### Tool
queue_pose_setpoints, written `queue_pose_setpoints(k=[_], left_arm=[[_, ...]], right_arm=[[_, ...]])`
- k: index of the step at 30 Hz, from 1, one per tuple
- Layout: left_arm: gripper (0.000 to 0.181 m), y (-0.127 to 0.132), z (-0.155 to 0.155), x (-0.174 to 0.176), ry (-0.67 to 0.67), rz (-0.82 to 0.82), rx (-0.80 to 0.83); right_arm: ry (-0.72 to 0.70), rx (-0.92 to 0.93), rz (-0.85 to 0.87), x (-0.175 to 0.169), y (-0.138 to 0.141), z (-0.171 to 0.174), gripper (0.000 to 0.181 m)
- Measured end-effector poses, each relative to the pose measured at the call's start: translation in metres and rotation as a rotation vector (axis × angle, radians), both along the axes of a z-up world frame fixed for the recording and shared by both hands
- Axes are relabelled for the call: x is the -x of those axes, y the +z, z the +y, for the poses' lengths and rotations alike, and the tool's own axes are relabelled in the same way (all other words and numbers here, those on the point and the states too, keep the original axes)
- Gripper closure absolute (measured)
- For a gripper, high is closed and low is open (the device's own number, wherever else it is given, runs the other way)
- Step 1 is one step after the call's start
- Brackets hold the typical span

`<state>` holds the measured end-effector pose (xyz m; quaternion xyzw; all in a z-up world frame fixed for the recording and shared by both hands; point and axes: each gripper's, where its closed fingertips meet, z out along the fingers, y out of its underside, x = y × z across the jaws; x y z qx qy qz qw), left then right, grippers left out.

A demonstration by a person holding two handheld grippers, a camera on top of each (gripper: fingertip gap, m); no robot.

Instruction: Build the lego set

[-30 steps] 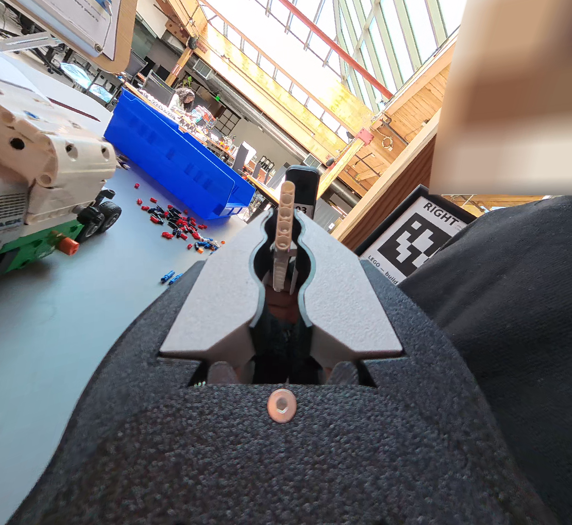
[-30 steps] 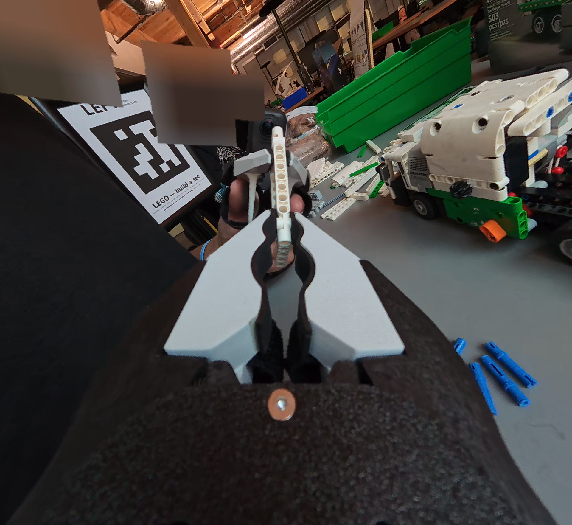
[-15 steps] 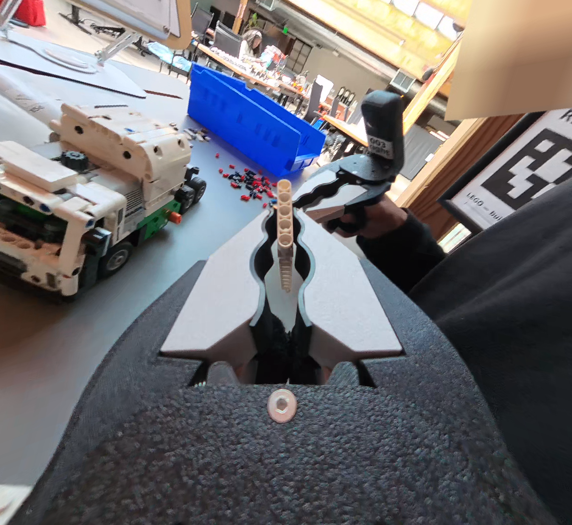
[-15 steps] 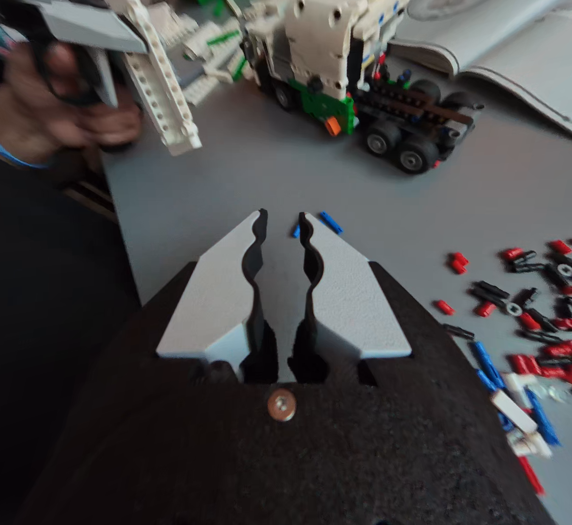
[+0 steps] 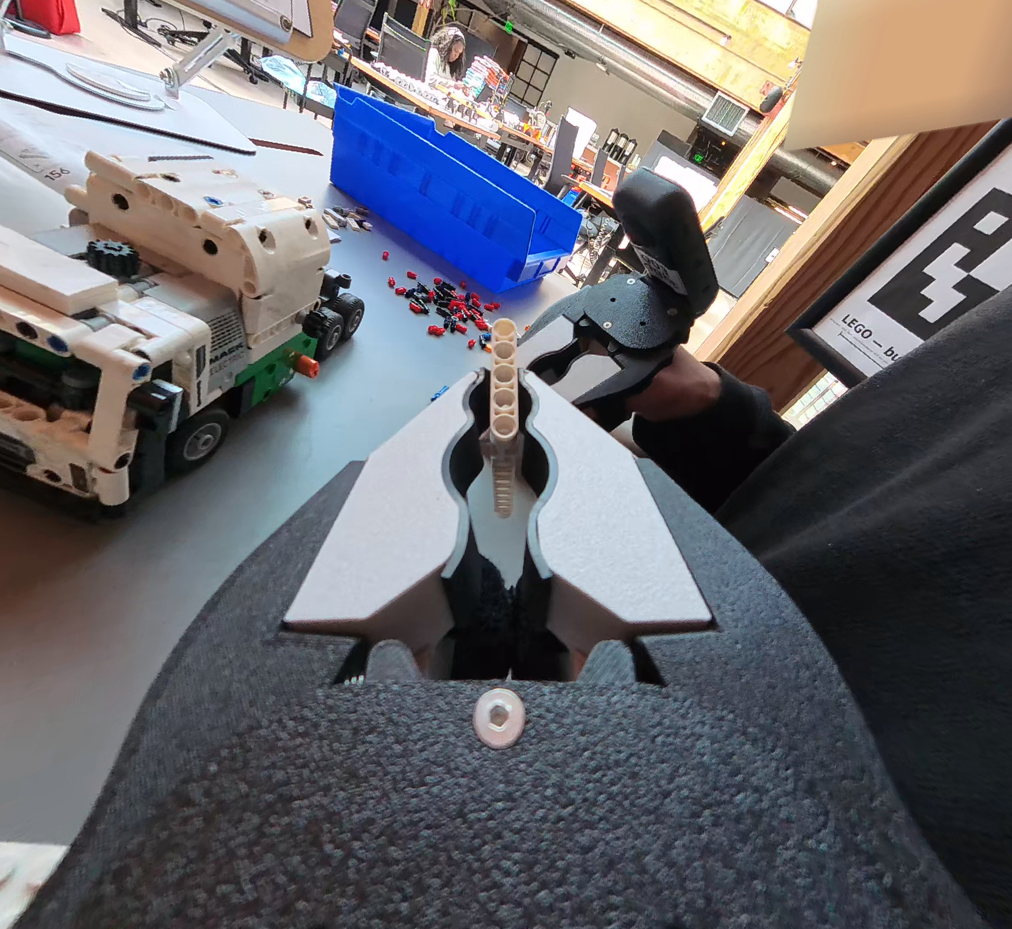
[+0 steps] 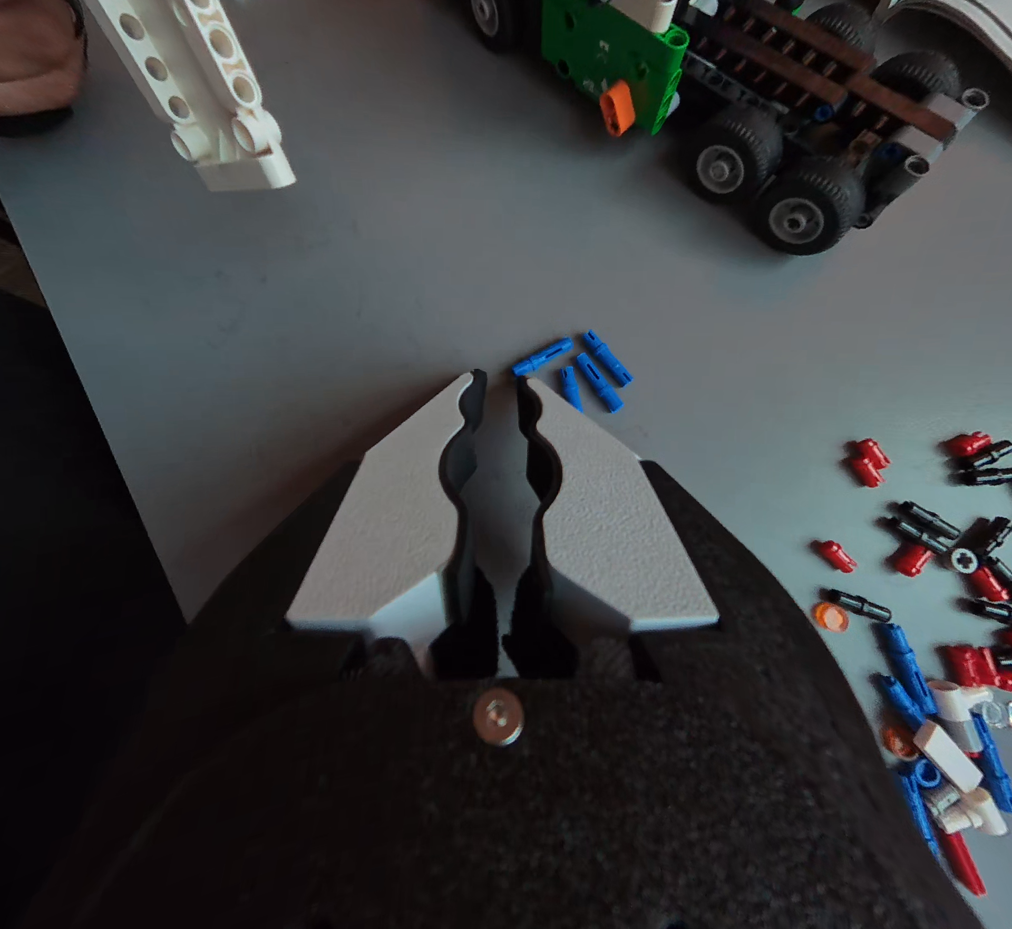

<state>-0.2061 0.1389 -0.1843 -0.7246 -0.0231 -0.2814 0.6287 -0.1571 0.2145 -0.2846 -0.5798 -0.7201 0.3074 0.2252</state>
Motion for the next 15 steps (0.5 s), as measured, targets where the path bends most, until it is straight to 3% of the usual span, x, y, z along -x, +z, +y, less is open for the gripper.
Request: queue_pose_setpoints(k=[4, 9, 15], left_arm=[[0.175, -0.001, -0.003, 0.002, 0.002, -0.001, -0.002], [0.175, -0.002, -0.007, 0.001, -0.004, 0.005, -0.001], [0.175, -0.002, -0.008, -0.003, -0.021, 0.033, -0.008]], right_arm=[[0.028, 0.053, 0.013, 0.005, 0.003, -0.011, 0.170], [0.064, -0.006, 0.062, 0.006, 0.013, 0.006, 0.170], [0.260, -0.027, -0.032, 0.004, 0.002, 0.000, 0.171]])
